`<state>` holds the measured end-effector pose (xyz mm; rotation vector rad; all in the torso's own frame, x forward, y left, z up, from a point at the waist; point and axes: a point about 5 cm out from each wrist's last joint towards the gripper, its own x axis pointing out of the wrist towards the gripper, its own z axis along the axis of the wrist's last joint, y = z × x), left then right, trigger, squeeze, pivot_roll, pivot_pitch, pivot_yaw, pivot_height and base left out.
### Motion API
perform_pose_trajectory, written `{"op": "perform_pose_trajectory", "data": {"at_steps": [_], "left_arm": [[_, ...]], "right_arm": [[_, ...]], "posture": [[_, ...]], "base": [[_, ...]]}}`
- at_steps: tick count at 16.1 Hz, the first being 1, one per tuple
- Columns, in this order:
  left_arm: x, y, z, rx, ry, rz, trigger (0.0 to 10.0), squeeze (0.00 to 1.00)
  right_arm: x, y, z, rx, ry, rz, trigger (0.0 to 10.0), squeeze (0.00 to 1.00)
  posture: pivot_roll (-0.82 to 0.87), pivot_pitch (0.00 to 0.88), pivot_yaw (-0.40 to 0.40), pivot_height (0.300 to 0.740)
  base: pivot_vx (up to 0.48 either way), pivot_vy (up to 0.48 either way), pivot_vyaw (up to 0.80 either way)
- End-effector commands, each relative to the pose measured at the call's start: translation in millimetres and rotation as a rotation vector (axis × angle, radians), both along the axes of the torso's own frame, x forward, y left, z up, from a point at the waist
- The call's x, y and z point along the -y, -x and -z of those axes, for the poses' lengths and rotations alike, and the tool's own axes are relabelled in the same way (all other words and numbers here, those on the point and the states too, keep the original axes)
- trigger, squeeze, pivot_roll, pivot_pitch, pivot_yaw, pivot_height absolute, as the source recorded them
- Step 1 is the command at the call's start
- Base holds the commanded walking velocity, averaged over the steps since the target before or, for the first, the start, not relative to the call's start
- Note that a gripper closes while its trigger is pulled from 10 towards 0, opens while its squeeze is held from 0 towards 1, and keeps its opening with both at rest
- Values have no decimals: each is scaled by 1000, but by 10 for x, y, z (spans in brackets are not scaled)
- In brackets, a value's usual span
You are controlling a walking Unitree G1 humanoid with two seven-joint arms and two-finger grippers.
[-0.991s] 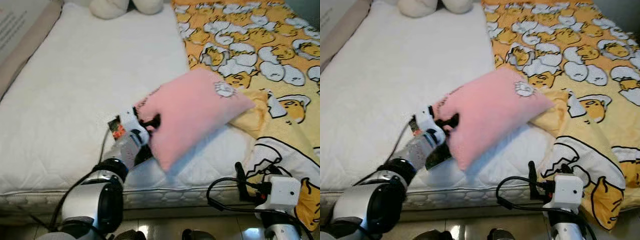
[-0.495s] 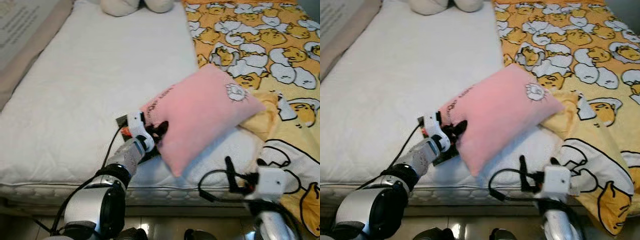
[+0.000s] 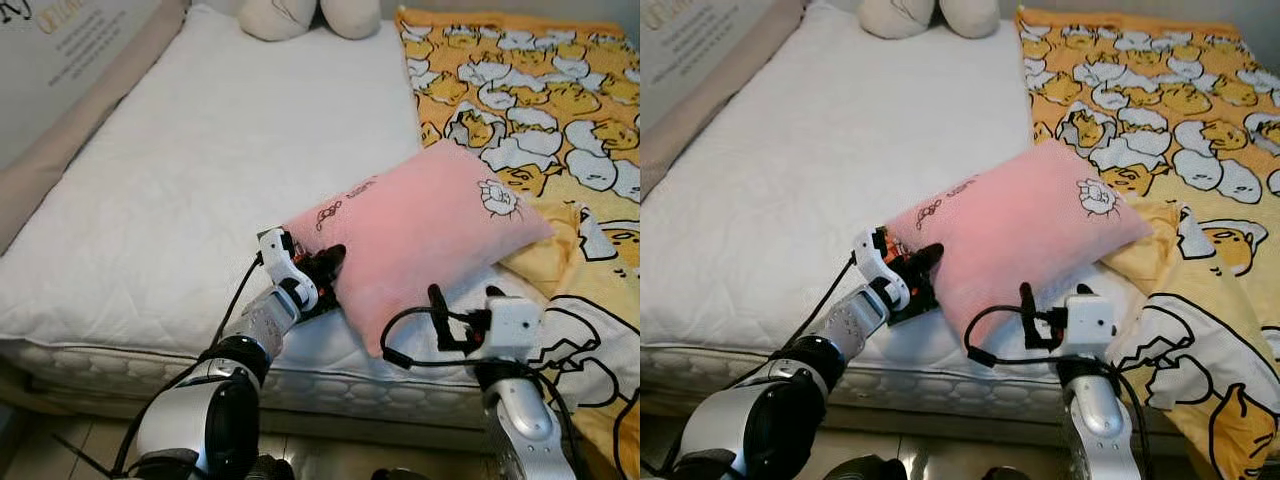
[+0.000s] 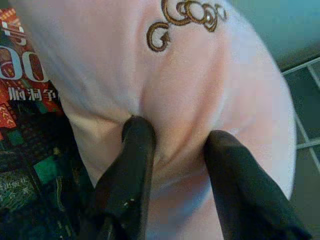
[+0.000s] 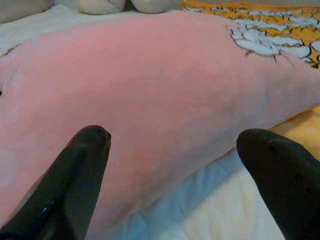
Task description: Clean up the room
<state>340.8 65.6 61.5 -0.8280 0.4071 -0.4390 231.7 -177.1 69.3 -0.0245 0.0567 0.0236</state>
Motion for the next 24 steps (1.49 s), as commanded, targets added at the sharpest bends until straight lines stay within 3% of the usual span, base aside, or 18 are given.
{"op": "perform_pose_trajectory", "data": {"at_steps": [1, 4, 6, 7, 8, 9, 10, 11, 13, 15, 17, 21, 22, 23, 24], "left_arm": [[23, -67, -118, 43, 22, 7, 0, 0], [11, -154, -269, 98, 56, -9, 0, 0], [3, -276, -510, 194, 47, -7, 0, 0], [-5, -363, -713, 291, -21, 33, 0, 0], [-21, -399, -779, 337, -144, 60, 0, 0], [-36, -394, -762, 416, -368, 93, 4157, 0], [-44, -384, -747, 453, -450, 98, 9373, 0], [-63, -365, -735, 523, -571, 81, 10000, 1000], [-108, -356, -736, 584, -697, 5, 10000, 1000], [-69, -344, -727, 616, -760, 17, 10000, 1000], [-80, -355, -751, 623, -759, -8, 10000, 1000], [-398, -362, -783, 629, -732, -136, 10000, 1000], [-511, -300, -729, 630, -733, -163, 10000, 1000], [-548, -275, -711, 629, -730, -174, 10000, 1000], [-677, -188, -679, 625, -744, -234, 10000, 1000]], "right_arm": [[22, -31, -18, 21, -9, 2, 10000, 0], [49, -79, -31, 42, -9, 11, 10000, 0], [55, -99, -9, 45, -10, 18, 10000, 0], [41, -130, -7, 52, -14, 24, 10000, 0], [31, -147, -13, 62, -17, 31, 10000, 0], [35, -155, -22, 76, -17, 52, 10000, 0], [39, -155, -26, 80, -17, 61, 10000, 0], [62, -138, -43, 92, -8, 82, 10000, 0], [104, -52, -39, 102, 20, 72, 10000, 0], [139, -7, -10, 91, 21, 60, 10000, 0], [160, -23, -23, 94, 21, 69, 10000, 0], [230, -114, -147, 125, 4, 146, 10000, 0], [232, -260, -228, 149, -17, 156, 10000, 1000], [228, -313, -256, 158, -23, 155, 10000, 1000], [211, -538, -341, 170, -35, 132, 10000, 1000]], "posture": [[-87, 0, 5, 740], [-90, 0, 9, 740], [-83, 0, 17, 740], [-81, 0, 32, 740], [-82, 0, 43, 740], [-83, 0, 46, 740], [-86, 0, 46, 740], [-89, 0, 42, 740], [-94, 0, 33, 740], [-104, 0, 32, 740], [-109, 0, 34, 740], [-110, 0, 51, 740], [-88, 0, 58, 740], [-81, 0, 59, 740], [-27, 0, 46, 740]], "base": [[0, 0, 0], [0, 0, 0], [0, 0, 0], [0, 0, 0], [0, 0, 0], [0, 0, 0], [0, 0, 0], [0, 0, 0], [0, 0, 0], [0, 0, 0], [0, 0, 0], [0, 0, 0], [0, 0, 0], [0, 0, 0], [0, 0, 0]]}}
